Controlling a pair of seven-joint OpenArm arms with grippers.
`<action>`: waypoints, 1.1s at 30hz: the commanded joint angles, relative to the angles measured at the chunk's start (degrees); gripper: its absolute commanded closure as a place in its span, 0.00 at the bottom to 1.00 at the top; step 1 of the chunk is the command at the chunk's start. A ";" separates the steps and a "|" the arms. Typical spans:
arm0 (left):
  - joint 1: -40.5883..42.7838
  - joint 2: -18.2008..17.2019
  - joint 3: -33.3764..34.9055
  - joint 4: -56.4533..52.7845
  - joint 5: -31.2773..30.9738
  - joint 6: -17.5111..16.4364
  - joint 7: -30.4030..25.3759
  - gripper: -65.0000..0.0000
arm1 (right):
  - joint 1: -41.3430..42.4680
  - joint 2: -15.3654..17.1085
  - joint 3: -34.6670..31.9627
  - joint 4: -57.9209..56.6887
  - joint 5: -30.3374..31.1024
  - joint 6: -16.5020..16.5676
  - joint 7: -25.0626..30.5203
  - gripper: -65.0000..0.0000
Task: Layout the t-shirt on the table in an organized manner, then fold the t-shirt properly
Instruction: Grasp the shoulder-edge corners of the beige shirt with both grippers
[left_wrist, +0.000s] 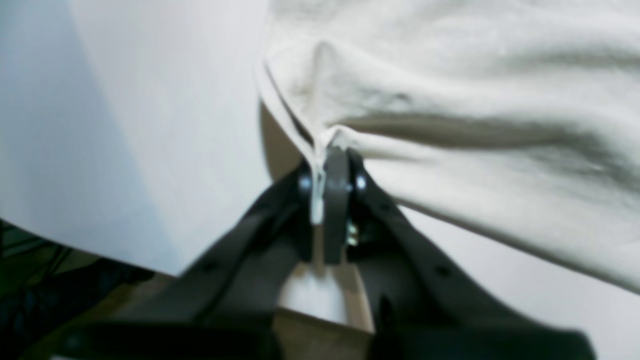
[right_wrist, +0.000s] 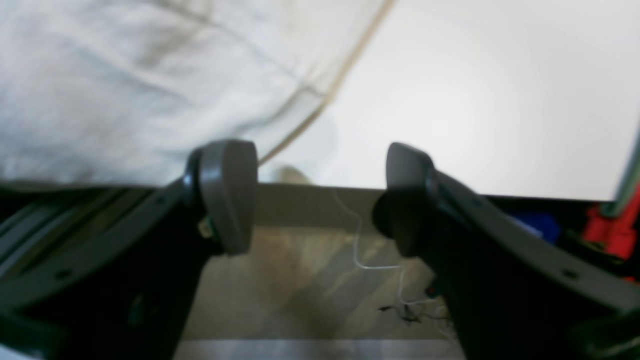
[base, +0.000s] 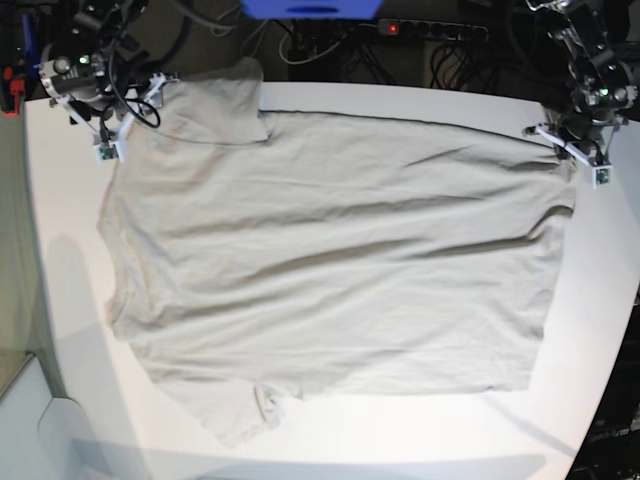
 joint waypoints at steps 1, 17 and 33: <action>0.95 0.10 -0.05 -0.50 2.77 0.42 4.86 0.98 | 0.10 0.23 0.05 0.86 1.50 0.56 -0.43 0.37; 1.30 0.10 -0.05 1.96 3.21 0.77 4.95 0.98 | 2.39 0.23 0.14 -8.02 5.81 0.56 -1.66 0.37; 1.48 0.19 -0.05 3.45 3.30 0.86 4.95 0.98 | 1.42 0.23 -0.30 -10.04 10.03 0.56 -1.93 0.92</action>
